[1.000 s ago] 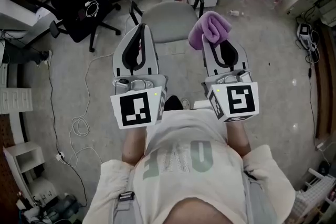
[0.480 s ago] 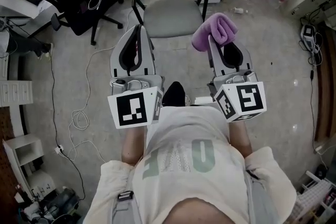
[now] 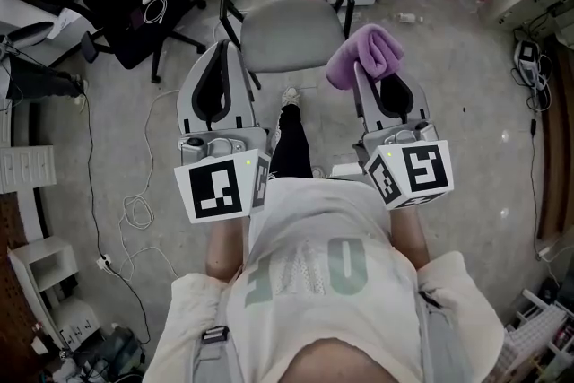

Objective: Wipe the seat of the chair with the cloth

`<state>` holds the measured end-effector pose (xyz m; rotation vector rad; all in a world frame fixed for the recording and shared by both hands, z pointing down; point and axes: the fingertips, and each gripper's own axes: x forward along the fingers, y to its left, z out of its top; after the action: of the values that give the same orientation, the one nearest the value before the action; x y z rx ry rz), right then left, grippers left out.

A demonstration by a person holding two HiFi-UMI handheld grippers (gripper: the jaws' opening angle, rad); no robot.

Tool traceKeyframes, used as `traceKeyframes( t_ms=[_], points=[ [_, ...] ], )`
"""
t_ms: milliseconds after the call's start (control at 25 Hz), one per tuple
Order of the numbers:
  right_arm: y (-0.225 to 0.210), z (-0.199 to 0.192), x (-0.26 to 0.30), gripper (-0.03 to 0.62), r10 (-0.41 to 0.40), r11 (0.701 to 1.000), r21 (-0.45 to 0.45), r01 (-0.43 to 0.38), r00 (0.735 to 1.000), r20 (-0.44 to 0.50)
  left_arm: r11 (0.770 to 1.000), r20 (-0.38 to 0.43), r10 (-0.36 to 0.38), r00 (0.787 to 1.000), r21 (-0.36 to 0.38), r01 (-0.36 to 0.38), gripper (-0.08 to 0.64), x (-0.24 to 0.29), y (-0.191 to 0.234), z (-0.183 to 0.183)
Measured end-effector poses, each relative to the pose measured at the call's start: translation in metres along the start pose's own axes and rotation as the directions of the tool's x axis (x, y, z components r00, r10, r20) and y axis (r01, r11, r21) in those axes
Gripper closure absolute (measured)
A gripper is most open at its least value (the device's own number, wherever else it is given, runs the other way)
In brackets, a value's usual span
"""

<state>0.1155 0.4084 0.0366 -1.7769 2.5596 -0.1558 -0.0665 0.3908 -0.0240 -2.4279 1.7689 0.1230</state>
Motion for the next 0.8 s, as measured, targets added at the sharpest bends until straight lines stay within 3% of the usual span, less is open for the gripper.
traceKeyframes(
  t_ms=[320, 520, 800],
  points=[
    [-0.037, 0.003, 0.079, 0.503, -0.074, 0.997, -0.003, 0.074, 0.997, -0.001, 0.999, 0.012, -0.041, 0.999, -0.023, 0.041, 0.548, 0.102, 0.031, -0.023],
    [-0.069, -0.002, 0.144, 0.503, -0.128, 0.991, -0.04, 0.126, 0.991, -0.046, 0.997, 0.094, -0.063, 0.994, -0.045, 0.068, 0.548, 0.167, 0.048, -0.022],
    [-0.081, -0.009, 0.259, 0.503, -0.104, 0.994, -0.026, 0.102, 0.989, -0.106, 0.998, 0.041, -0.028, 0.999, -0.059, 0.031, 0.548, 0.263, 0.114, -0.057]
  ],
)
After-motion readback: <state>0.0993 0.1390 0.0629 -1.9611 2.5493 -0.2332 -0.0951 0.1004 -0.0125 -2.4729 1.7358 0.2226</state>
